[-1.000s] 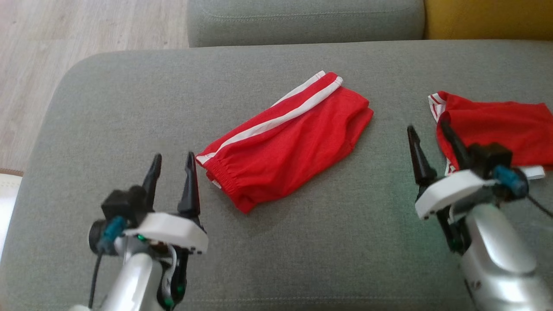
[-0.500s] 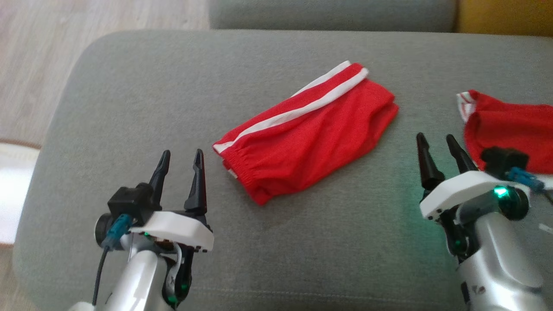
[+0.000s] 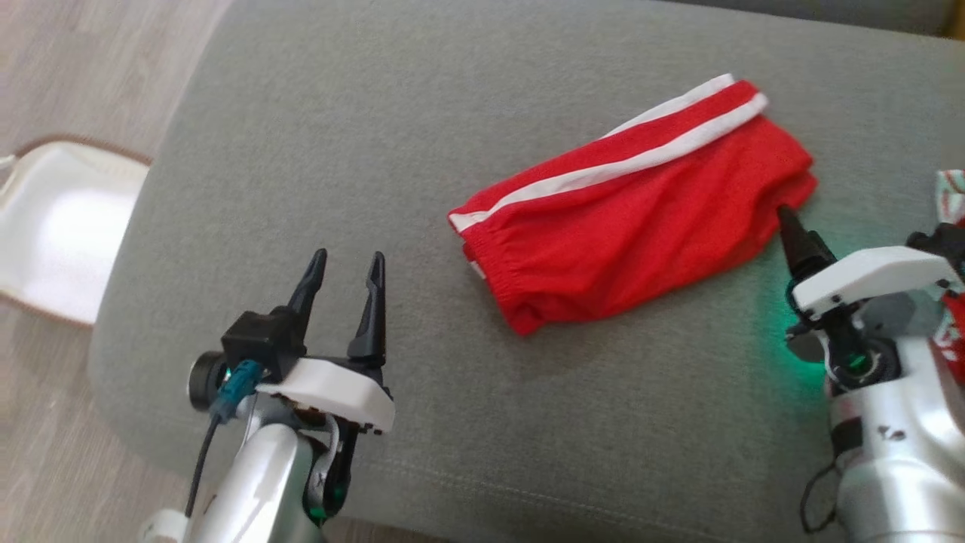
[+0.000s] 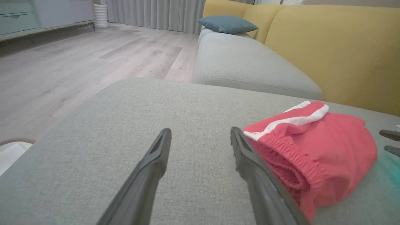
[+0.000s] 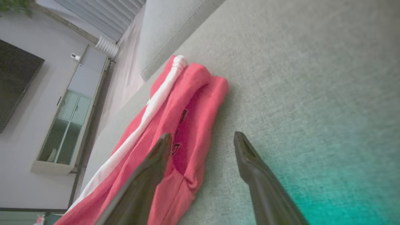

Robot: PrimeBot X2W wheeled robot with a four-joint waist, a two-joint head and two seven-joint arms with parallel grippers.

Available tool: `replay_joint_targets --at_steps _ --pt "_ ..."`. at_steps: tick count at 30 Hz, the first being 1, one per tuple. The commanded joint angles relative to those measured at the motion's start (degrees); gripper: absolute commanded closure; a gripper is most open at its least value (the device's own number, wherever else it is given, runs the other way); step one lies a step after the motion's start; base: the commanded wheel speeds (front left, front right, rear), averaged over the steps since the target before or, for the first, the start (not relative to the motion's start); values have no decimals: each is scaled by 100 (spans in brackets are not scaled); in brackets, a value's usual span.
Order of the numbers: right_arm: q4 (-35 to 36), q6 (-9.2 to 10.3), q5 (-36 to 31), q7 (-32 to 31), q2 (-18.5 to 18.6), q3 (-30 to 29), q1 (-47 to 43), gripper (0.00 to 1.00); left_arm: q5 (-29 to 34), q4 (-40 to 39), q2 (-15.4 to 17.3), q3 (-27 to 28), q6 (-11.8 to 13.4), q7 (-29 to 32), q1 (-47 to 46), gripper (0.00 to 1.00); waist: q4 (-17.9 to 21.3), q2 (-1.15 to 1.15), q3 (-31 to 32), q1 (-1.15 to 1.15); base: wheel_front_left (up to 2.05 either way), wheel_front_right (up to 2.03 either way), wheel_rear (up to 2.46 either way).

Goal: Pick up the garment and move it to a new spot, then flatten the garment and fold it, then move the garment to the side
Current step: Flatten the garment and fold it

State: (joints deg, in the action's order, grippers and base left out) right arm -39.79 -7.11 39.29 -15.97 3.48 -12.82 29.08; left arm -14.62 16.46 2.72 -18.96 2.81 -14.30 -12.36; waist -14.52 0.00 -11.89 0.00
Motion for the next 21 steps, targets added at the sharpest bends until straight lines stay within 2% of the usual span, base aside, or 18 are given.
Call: replay_joint_targets --at_steps 1,10,21 --pt "100 -37 57 -38 -56 46 268 0 44 -161 31 156 -37 -70 -265 0 -160 0 -124 0 0 0 0" --pt "-623 -37 69 -325 -59 -417 912 0 87 -186 20 75 -16 -70 -444 0 -478 0 -312 0 0 0 0" --pt "-1130 -37 -234 -243 6 -656 1381 0 18 -249 17 -44 49 -70 -513 0 -649 0 -430 0 0 0 0"
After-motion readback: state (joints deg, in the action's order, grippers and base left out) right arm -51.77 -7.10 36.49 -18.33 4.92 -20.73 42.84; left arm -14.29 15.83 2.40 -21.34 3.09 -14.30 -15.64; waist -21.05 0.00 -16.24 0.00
